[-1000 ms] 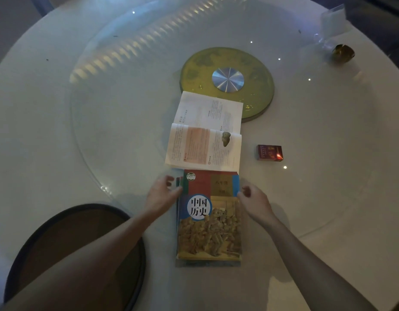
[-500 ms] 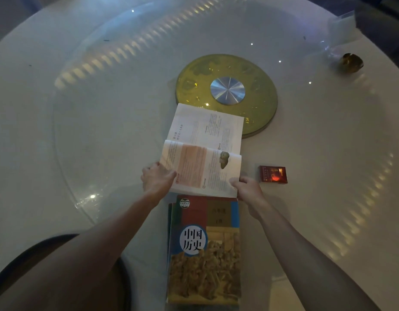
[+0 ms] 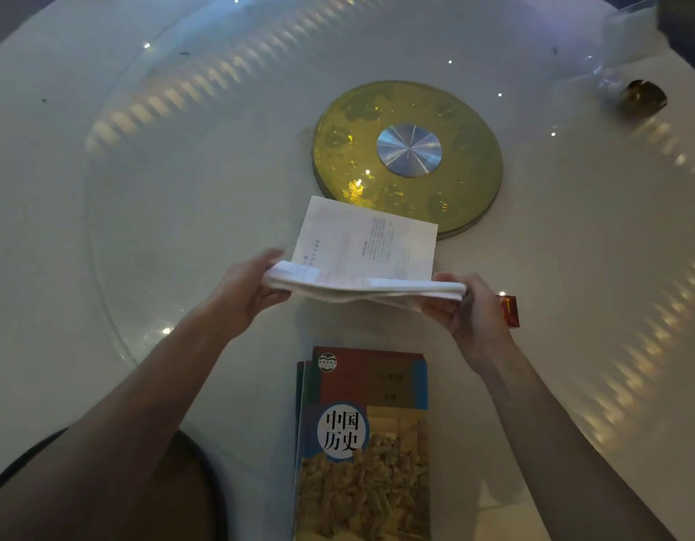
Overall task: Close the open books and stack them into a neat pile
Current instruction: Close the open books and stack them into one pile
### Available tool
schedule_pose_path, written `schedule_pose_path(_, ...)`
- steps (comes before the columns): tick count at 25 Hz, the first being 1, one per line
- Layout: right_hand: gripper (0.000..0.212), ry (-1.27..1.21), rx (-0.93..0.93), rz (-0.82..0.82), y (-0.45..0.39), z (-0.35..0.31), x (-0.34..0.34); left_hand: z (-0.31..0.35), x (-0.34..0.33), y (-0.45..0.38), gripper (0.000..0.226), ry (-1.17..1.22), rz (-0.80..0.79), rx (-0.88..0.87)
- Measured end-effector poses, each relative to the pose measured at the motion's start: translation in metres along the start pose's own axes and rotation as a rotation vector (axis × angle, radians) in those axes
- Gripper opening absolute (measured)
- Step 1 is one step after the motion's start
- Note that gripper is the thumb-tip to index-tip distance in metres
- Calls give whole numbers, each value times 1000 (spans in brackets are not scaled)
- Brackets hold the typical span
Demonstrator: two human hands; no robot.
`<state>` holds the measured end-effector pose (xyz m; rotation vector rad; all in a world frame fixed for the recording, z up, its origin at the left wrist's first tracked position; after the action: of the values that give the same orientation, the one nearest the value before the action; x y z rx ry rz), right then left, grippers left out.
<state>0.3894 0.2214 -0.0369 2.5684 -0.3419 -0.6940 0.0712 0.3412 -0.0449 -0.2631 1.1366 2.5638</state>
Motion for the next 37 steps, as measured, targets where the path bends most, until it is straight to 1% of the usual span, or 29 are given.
schedule_pose_path(1,37,-67,-1,-23,-5,-2,-1,3,-5,-1,44,68,-34,1)
schedule_pose_path(2,46,-118,-12,-31,-12,-3,-1,5,-8,-4,57,107,-40,3)
schedule_pose_path(3,52,-148,-19,-29,-20,-5,0,7,-11,-7,65,125,-24,2)
schedule_pose_path(4,53,-153,-24,-36,-30,-8,0,5,-15,-10,68,124,1,4)
schedule_pose_path(6,41,-32,-63,-21,-50,-12,-1,-8,-30,-13,60,68,39,40)
schedule_pose_path(8,26,250,-114,51,-69,-17,-2,-30,-46,-17,52,-15,45,120)
schedule_pose_path(9,29,459,-123,88,-79,-21,-1,-41,-55,-19,53,-28,18,161)
schedule_pose_path(10,38,718,-116,108,-90,-27,-3,-52,-65,-21,54,-24,-17,193)
schedule_pose_path(11,49,1001,-99,91,-102,-33,-7,-60,-74,-24,54,-8,-44,215)
schedule_pose_path(13,62,1491,-78,-38,-121,-34,-20,-67,-83,-29,48,41,-26,220)
schedule_pose_path(14,66,1643,-106,-95,-128,-32,-23,-69,-84,-33,42,58,0,210)
schedule_pose_path(15,66,1743,-153,-119,-134,-30,-21,-70,-85,-37,37,66,22,202)
schedule_pose_path(17,59,1863,-195,-76,-138,-32,-13,-66,-84,-42,34,61,52,181)
schedule_pose_path(19,45,1893,-156,14,-131,-37,-9,-57,-75,-50,35,30,99,123)
schedule_pose_path(21,37,1808,-159,52,-119,-32,-4,-42,-64,-60,32,-19,165,58)
schedule_pose_path(24,33,1633,-187,96,-95,-14,-1,-24,-54,-73,25,-119,249,23)
schedule_pose_path(26,35,1539,-210,167,-76,2,1,-19,-52,-78,18,-222,290,20)
schedule_pose_path(27,35,1477,-227,206,-67,9,3,-20,-53,-78,15,-274,299,24)
schedule_pose_path(29,31,1360,-266,255,-54,20,9,-23,-56,-76,17,-332,289,13)
schedule_pose_path(32,16,1278,-290,224,-48,27,15,-18,-58,-70,20,-384,269,-51)
schedule_pose_path(33,11,1263,-293,191,-46,27,14,-15,-59,-67,20,-362,249,-75)
schedule_pose_path(34,11,1246,-286,161,-44,27,11,-12,-61,-64,20,-319,227,-95)
schedule_pose_path(36,22,1159,-238,129,-38,21,5,-7,-67,-52,18,-215,180,-114)
schedule_pose_path(37,30,1049,-210,128,-33,17,2,-5,-70,-46,16,-163,146,-113)
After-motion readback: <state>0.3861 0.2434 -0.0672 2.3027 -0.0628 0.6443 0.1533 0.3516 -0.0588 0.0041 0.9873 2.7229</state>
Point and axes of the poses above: each hand's wrist, its own y-axis away from the middle knuckle, its own x-axis out of the back of the hand, z = x × y, the point moved 7 cm from there along -y, towards the middle knuckle, and after that the axes turned 14 degrees about -z, right-handed, at the moved point
